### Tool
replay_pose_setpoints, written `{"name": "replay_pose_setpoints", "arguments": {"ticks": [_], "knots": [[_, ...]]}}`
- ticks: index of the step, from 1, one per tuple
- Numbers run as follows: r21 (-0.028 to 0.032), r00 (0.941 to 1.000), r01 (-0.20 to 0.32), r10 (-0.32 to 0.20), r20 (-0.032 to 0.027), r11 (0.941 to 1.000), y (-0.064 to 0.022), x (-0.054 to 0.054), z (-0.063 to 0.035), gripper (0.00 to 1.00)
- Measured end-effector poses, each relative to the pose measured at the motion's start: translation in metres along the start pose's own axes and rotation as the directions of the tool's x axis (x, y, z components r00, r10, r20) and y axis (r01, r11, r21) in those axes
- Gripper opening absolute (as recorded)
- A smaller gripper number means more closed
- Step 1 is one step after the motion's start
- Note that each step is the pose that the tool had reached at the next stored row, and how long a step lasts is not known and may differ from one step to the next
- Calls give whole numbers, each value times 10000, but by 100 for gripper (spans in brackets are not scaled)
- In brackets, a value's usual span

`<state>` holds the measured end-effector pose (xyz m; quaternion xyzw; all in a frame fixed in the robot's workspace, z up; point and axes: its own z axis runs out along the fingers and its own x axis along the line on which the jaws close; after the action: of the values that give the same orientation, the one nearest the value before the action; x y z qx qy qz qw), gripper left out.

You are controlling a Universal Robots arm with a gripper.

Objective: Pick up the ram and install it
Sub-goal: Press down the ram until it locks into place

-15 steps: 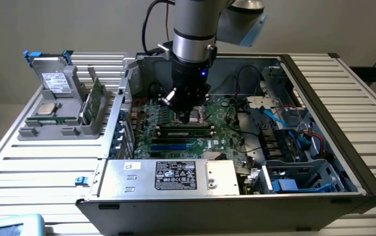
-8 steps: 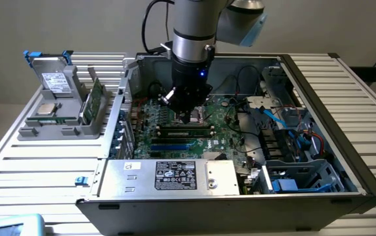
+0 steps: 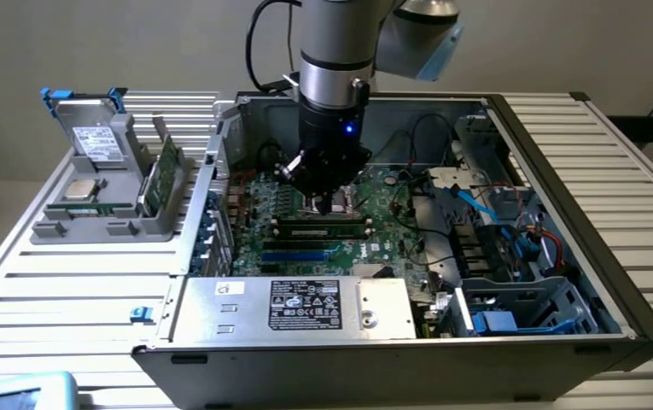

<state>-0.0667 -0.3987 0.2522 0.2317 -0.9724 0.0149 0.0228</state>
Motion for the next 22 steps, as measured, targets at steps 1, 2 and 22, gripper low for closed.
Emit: {"name": "replay_pose_setpoints", "arguments": {"ticks": [1,2,22], "knots": [[23,9999,-108,108,-3,9999,0,0,0,11],[60,9998,-210,210,-12,9998,0,1,0,11],[213,9633,-2685,2684,87,9630,0,0,0,11]]}}
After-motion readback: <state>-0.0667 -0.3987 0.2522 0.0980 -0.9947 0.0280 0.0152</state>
